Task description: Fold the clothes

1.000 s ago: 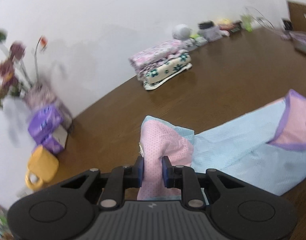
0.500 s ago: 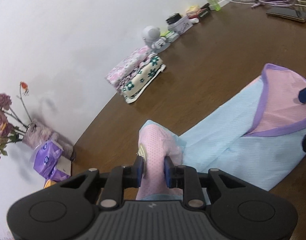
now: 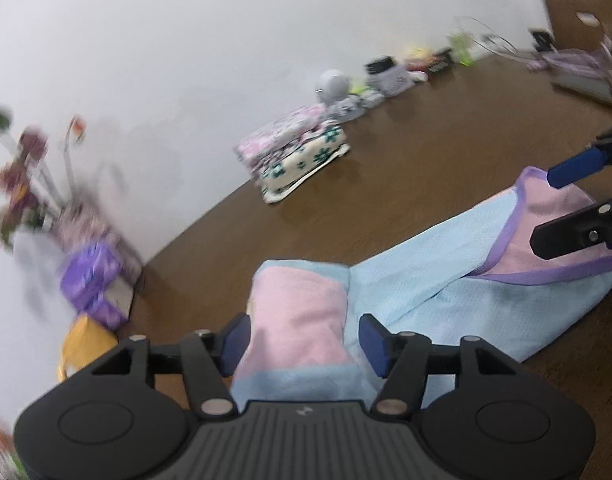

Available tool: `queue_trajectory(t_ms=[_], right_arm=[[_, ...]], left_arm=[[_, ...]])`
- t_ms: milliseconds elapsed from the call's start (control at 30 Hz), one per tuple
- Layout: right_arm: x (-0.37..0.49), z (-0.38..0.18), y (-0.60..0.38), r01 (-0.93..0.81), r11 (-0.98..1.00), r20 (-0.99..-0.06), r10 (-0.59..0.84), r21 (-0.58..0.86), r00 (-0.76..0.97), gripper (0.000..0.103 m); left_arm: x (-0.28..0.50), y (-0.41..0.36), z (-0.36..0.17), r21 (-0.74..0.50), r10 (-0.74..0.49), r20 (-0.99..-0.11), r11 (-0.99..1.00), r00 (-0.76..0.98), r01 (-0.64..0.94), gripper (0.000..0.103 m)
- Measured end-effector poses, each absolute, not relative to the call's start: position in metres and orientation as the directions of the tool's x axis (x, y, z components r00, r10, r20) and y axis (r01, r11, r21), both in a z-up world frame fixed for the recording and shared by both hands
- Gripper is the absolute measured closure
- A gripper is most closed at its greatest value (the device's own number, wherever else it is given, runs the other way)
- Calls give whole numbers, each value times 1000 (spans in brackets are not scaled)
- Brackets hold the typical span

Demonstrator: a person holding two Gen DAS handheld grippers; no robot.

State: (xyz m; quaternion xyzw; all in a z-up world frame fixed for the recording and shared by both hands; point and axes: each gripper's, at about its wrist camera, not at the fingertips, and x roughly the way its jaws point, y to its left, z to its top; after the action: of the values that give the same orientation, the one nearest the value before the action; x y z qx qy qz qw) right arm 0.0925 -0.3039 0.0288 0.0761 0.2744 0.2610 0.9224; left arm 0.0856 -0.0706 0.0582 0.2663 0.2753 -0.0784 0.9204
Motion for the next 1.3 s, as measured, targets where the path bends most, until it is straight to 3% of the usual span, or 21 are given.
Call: queue_trajectory(t_ms=[300, 400, 800, 867, 1033, 1133, 1300], right_arm=[[101, 31, -272, -459, 829, -476, 560, 320, 678, 1], [108, 35, -259, -459, 827, -476, 563, 326, 676, 3], [164, 40, -178, -455, 802, -529, 597, 387, 603, 29], [177, 37, -166, -431, 804, -545, 595, 411, 591, 35], [197, 20, -146, -381, 807, -597, 590, 451, 544, 62], [201, 11, -143, -354, 807, -602, 589, 473, 539, 66], [198, 14, -155, -334, 779, -567, 619, 531, 544, 64]], left_arm=[[83, 10, 61, 110, -78, -583, 979, 808, 173, 35], [81, 14, 55, 57, -129, -581, 978, 804, 199, 35], [79, 4, 29, 237, -109, -561, 929, 820, 286, 33], [78, 4, 29, 261, -113, -554, 917, 825, 301, 33], [82, 7, 24, 271, -132, -565, 903, 815, 334, 38], [84, 14, 22, 249, -148, -577, 905, 803, 345, 39], [81, 34, 31, 150, -196, -565, 931, 802, 333, 38]])
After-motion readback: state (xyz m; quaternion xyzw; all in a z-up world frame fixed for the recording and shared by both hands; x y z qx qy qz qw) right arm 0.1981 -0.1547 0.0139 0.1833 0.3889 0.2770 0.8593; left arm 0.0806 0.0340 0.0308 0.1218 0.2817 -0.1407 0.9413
